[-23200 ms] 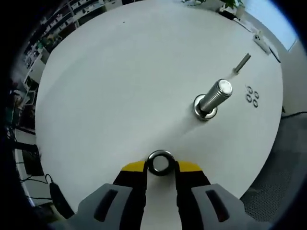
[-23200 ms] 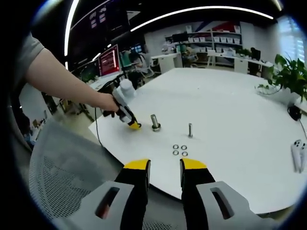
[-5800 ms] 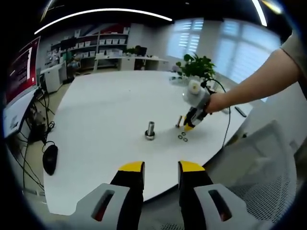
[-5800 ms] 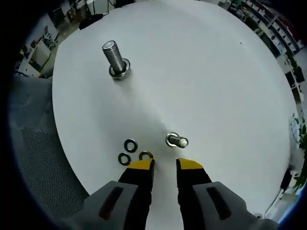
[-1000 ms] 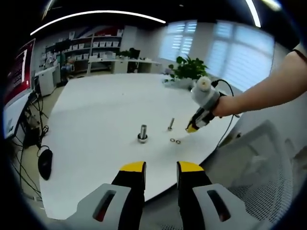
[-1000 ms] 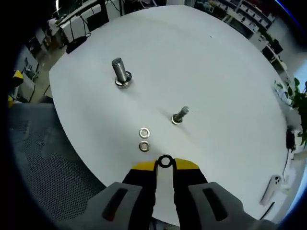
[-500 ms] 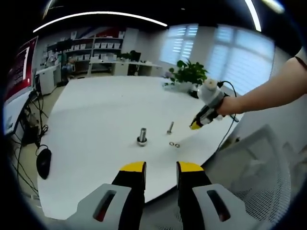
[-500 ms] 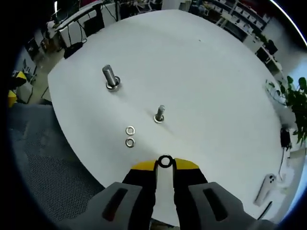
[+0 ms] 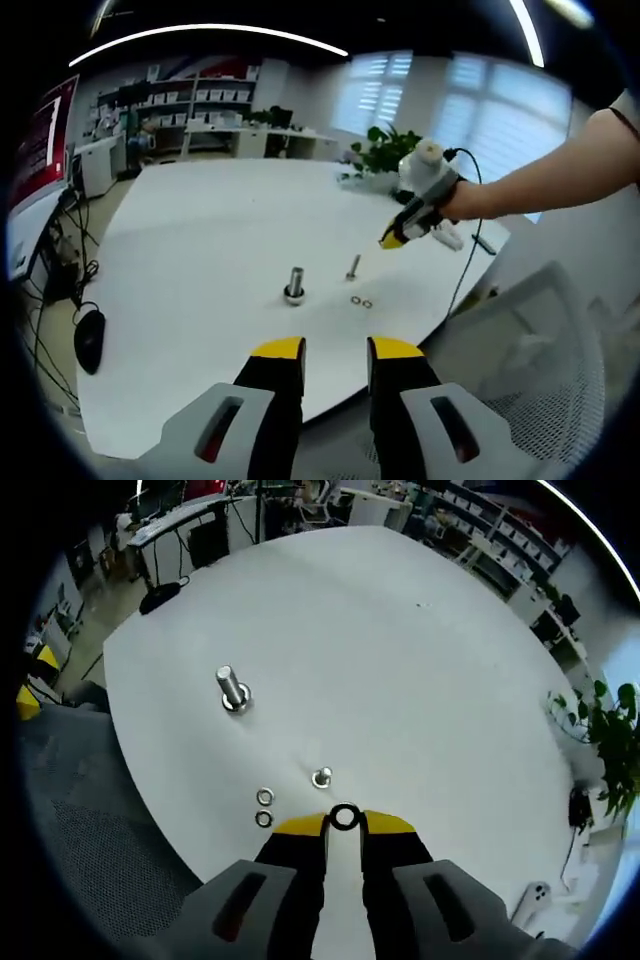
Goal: Place the washer onto the threaded stud by aligning its center hole with the stud, sliding it down to the base, and recovering from edge contact or off-axis alignment until the washer reaches the visible bottom stop.
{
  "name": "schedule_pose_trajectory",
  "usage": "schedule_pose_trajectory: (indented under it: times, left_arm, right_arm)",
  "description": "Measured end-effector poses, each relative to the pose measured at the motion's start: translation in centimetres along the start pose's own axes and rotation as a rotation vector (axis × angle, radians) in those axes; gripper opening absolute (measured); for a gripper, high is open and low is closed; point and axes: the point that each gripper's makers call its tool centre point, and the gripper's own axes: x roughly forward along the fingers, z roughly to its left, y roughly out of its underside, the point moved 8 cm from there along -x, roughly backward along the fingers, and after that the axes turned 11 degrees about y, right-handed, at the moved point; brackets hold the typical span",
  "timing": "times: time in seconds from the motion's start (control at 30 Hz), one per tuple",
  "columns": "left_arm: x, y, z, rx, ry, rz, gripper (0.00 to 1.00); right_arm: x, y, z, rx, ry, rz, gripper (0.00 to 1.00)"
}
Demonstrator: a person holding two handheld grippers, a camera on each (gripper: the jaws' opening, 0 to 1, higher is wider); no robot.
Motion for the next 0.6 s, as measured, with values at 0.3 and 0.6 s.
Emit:
schedule_pose_trajectory:
  times: [0.3,0.6]
  left_arm:
    - [-0.2,-0.1,0.1,-0.007,-0.010,-0.021,0.22]
    - [-0.3,-0.2,0.2,-0.017,-0.015,-0.030,0.20]
  right_arm:
    - [0.8,-0.8,0.2,0.000,-0.011,0.001,0.14]
    - [1.6,-1.0,0.8,-0.054,-0.044,0.004,0.14]
